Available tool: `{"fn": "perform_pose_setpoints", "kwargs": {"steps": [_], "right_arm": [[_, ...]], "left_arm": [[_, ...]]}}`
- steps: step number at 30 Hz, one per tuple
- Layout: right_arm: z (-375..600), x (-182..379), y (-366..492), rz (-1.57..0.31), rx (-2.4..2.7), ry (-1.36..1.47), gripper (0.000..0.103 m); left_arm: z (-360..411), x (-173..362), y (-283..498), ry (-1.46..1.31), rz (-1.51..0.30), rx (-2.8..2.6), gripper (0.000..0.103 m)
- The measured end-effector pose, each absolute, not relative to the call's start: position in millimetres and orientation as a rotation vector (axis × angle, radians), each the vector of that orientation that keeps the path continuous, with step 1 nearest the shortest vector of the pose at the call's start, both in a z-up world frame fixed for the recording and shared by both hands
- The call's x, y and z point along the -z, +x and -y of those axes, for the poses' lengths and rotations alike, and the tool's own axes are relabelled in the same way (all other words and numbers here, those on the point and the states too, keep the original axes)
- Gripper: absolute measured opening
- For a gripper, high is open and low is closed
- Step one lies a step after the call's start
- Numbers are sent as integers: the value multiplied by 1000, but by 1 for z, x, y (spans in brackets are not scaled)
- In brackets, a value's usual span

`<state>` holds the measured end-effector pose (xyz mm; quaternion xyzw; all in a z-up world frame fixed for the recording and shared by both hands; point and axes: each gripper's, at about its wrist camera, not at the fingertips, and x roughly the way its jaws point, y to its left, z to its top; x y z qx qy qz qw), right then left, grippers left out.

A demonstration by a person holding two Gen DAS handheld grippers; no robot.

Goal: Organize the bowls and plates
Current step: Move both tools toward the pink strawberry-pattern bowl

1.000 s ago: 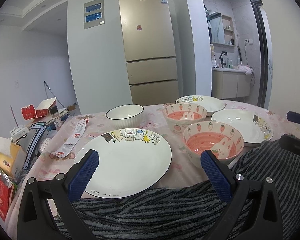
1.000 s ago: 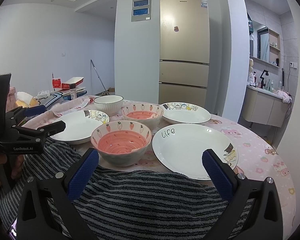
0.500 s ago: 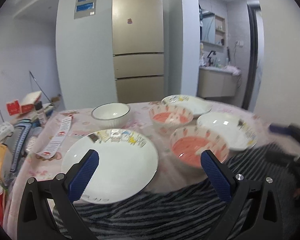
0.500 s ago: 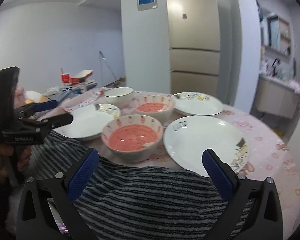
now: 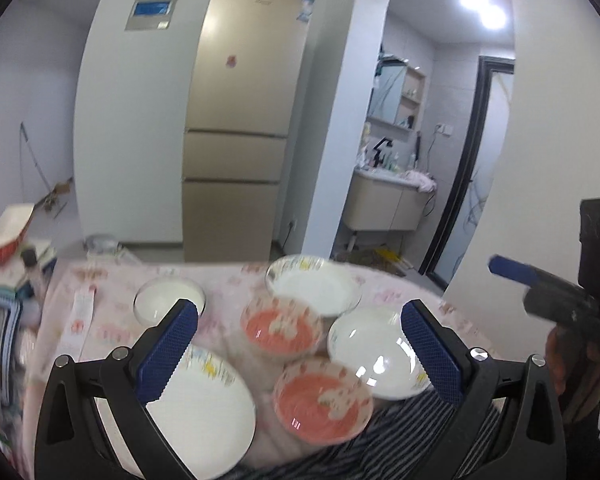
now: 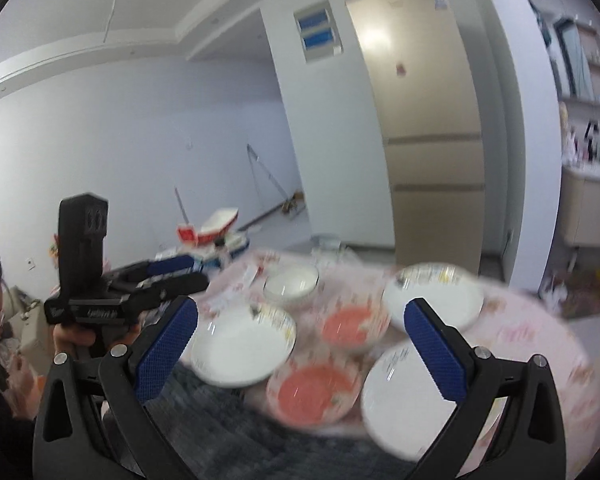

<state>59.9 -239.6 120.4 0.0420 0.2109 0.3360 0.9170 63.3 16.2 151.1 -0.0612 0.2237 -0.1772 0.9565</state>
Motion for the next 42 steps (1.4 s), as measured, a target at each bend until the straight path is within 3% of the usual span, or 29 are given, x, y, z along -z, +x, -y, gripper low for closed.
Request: {"fn": "perform_pose_setpoints", "kwargs": {"steps": [6, 13, 22, 26, 32, 36, 42], "right_arm": [[250, -158, 108, -375, -663, 241, 103], [241, -157, 166, -452, -666, 407, 103], [221, -81, 223, -629, -602, 369, 103], [218, -46, 247, -743, -591, 374, 103], [211, -2, 264, -854, -547, 303, 102], [207, 17, 271, -902, -553, 280, 86], [202, 38, 277, -956, -521, 233, 76]], "left_arm": [[-11, -194, 91, -142, -413, 384, 103], [-31, -213, 150, -241, -456, 372, 103], [-48, -128, 208, -299, -650, 361, 103], [-55, -88, 238, -407, -776, 380, 96], [-39, -55, 250, -356, -860, 378, 94], [-33, -39, 255, -346, -883, 382, 86], [-28, -20, 264, -306, -929, 331, 75]]}}
